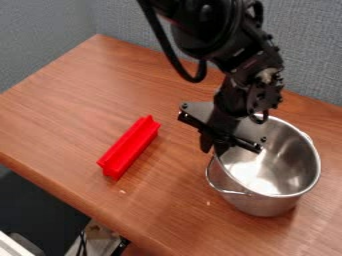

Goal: Move the red object from the metal pot to the table

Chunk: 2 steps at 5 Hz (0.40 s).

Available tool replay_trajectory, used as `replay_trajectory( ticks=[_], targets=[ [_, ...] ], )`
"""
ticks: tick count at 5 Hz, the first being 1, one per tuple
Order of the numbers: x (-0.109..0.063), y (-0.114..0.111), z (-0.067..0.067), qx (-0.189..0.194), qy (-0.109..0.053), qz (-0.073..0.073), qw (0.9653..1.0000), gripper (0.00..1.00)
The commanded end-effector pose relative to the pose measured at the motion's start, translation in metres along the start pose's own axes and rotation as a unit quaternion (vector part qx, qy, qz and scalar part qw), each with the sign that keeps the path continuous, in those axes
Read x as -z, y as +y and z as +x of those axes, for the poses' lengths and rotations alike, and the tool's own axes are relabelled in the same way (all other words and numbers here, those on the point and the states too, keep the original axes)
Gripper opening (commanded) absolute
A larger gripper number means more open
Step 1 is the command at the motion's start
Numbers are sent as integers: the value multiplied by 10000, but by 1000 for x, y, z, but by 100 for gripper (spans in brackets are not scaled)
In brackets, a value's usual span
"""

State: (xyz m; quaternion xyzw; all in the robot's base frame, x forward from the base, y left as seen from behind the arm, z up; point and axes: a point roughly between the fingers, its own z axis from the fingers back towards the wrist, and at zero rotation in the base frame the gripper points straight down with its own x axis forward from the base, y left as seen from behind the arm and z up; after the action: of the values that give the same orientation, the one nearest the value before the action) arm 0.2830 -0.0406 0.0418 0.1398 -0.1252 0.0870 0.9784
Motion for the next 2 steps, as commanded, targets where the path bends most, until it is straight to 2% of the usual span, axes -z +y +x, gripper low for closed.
replay_trajectory(
  ticks=[1,2],
  targets=[
    [32,4,-11,-336,429,472,9974,0],
    [32,15,-10,-311,403,503,9974,0]
  ],
)
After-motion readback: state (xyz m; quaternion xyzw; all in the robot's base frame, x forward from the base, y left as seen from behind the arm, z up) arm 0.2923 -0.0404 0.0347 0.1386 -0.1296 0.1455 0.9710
